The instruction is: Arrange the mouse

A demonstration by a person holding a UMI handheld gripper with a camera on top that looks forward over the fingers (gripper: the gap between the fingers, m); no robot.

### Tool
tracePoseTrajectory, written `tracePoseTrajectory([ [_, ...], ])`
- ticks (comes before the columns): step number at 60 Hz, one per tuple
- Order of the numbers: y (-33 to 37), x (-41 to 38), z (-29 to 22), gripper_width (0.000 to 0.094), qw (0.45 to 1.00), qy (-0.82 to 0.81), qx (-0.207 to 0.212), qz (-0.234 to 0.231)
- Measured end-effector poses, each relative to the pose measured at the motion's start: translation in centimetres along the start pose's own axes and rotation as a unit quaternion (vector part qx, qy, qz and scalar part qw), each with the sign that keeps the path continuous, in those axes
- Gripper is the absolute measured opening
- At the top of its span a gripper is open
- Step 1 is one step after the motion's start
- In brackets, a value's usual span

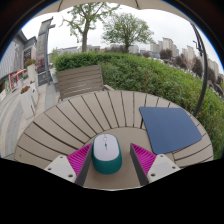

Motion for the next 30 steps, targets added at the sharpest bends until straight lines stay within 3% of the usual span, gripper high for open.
tracePoseTrajectory([
  [3,-0.2,0.1,-0.1,0.0684,1.000,-0.004,0.001,0.003],
  [5,-0.1,0.1,-0.2,0.0500,1.000,-0.001,0.000,0.004],
  [6,-0.1,0.3,-0.3,0.0463,1.000,-0.002,-0.003,0.007],
  [12,0.6,1.1,-1.8,0.0430,0.999,-0.027,-0.030,0.003],
  [15,2.1,2.3,-4.2,0.0430,0.999,-0.051,-0.013,-0.011],
  [23,4.6,7.8,-10.8,0.0430,0.998,-0.053,0.042,0.009],
  [30,3.0,14.2,-13.9,0.0429,0.997,-0.045,0.057,0.031],
])
Point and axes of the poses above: the point between the fingertips, and its own axes, seen from behind it with the camera up: x to the right, z down, y backward, against the way the camera looks, the point moved 10 cm from there along y, backward, against the way the camera looks, and after that the axes turned 14 degrees about -x, right-handed, at the moved point
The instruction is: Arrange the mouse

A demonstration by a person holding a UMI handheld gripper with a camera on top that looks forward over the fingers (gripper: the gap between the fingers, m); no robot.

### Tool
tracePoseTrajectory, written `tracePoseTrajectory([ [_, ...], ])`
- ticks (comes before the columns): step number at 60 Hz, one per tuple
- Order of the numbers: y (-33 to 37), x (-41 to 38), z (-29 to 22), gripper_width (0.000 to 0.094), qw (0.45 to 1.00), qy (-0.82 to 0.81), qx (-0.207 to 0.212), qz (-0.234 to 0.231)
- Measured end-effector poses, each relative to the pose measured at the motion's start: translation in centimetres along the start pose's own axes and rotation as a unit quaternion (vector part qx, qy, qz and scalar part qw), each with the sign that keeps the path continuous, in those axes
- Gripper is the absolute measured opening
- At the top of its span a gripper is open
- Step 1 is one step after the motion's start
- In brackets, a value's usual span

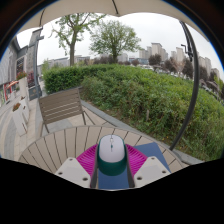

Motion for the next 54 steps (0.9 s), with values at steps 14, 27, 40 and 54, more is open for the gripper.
tracePoseTrajectory([
  [14,-7.6,8.3,4.6,0.0429,0.998,-0.008,-0.067,0.015],
  [27,-7.2,9.3,6.3,0.0727,0.996,-0.025,-0.089,0.006],
  [40,6.4,7.5,4.5,0.0849,0.994,-0.030,-0.104,0.009],
  [54,21.6,2.8,10.3,0.0849,0.986,-0.019,-0.165,-0.026],
])
Point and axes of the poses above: the point between the fingertips, and its own axes, seen from behind it with the camera up: x to the right, z down, y backward, against the way the camera looks, the point moved 10 cm from there along y, backward, against the way the camera looks, and after that the axes turned 14 degrees about -x, right-handed, at the moved point
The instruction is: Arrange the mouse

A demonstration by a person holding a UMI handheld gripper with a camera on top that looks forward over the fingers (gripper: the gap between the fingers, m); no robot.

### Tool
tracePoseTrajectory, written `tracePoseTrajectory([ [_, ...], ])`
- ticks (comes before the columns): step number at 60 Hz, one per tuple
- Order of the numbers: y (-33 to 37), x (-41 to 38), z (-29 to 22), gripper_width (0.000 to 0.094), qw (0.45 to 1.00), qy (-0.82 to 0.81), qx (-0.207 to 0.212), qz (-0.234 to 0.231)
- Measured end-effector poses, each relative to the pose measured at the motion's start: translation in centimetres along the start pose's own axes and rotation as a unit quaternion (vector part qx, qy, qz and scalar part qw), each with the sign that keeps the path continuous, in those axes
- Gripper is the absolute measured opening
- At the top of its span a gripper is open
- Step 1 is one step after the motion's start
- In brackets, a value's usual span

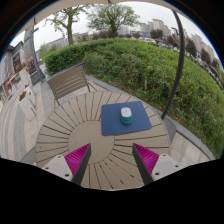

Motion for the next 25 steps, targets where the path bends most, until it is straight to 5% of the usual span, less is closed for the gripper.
tracePoseTrajectory([
  [25,3.6,-2.5,6.3,0.0849,0.999,-0.012,-0.014,0.049],
])
Point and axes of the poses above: the point between the fingertips, and its own axes, seen from behind it with the camera up: x to the right, z down, y backward, against the way the camera looks, the point moved 10 cm from there along y, backward, against the way the camera looks, and after that the axes turned 14 degrees about -x, right-handed, at the moved point
